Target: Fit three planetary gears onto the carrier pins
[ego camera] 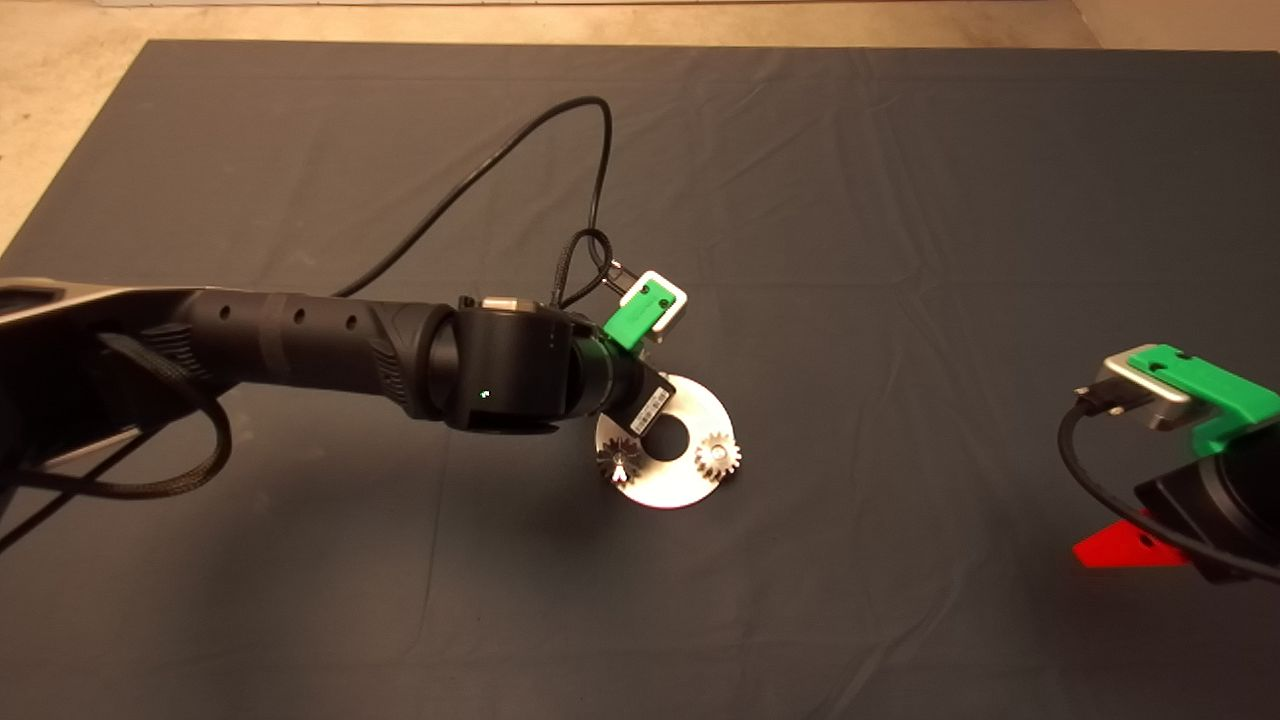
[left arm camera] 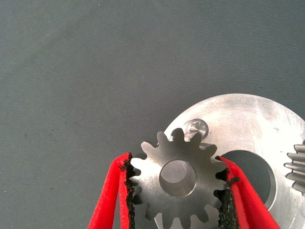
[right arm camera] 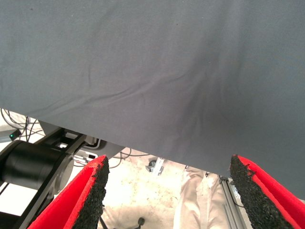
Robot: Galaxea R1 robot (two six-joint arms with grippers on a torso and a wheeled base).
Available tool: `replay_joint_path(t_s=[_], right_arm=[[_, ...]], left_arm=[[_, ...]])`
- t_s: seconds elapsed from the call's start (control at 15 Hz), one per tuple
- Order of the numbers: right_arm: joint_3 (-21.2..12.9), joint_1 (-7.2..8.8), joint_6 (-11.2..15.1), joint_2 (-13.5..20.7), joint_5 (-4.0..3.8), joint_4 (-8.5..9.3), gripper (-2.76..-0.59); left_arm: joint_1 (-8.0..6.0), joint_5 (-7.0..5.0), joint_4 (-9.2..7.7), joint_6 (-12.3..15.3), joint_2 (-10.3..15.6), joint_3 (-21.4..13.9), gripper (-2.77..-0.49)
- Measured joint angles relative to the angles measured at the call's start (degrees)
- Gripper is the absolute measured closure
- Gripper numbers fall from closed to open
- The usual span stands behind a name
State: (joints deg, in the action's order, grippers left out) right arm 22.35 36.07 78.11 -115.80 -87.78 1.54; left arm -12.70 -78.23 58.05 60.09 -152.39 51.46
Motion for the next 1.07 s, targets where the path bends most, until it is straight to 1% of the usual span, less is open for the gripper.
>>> replay_joint_path(t_s=[0.07, 0.13, 0.27, 0.33, 0.53, 0.73, 0.93, 1.07], right_arm=[[0.0, -0.02, 0.0, 0.1, -0.02, 0.00, -1.87], [0.0, -0.02, 0.0, 0.1, 0.07, 0.00, -1.87], [0.0, -0.02, 0.0, 0.1, 0.05, 0.00, -1.87], [0.0, -0.02, 0.0, 0.3, 0.00, 0.00, -1.87], [0.0, -0.02, 0.0, 0.2, 0.07, 0.02, -1.87], [0.0, -0.05, 0.0, 0.2, 0.00, 0.02, -1.87], [0.0, -0.02, 0.0, 0.3, 0.02, 0.02, -1.87], [0.0, -0.02, 0.0, 0.2, 0.00, 0.02, -1.87]], left_arm=[[0.01, -0.06, -0.06, 0.0, -0.6, 0.5, -0.77], [0.00, 0.01, -0.44, -0.7, -1.3, 1.2, -0.77], [0.02, 0.28, -2.16, -1.0, -1.7, 1.7, -0.77], [0.01, 0.44, -2.43, -1.0, -2.0, 2.0, -0.77], [0.02, 0.78, -2.57, -2.1, -2.9, 3.4, -0.77], [0.02, 0.91, -2.60, -2.3, -3.3, 3.8, -0.77], [0.02, 1.38, -2.60, -2.3, -3.3, 4.5, -0.77], [0.00, 1.91, -2.57, -2.3, -3.3, 4.7, -0.77]])
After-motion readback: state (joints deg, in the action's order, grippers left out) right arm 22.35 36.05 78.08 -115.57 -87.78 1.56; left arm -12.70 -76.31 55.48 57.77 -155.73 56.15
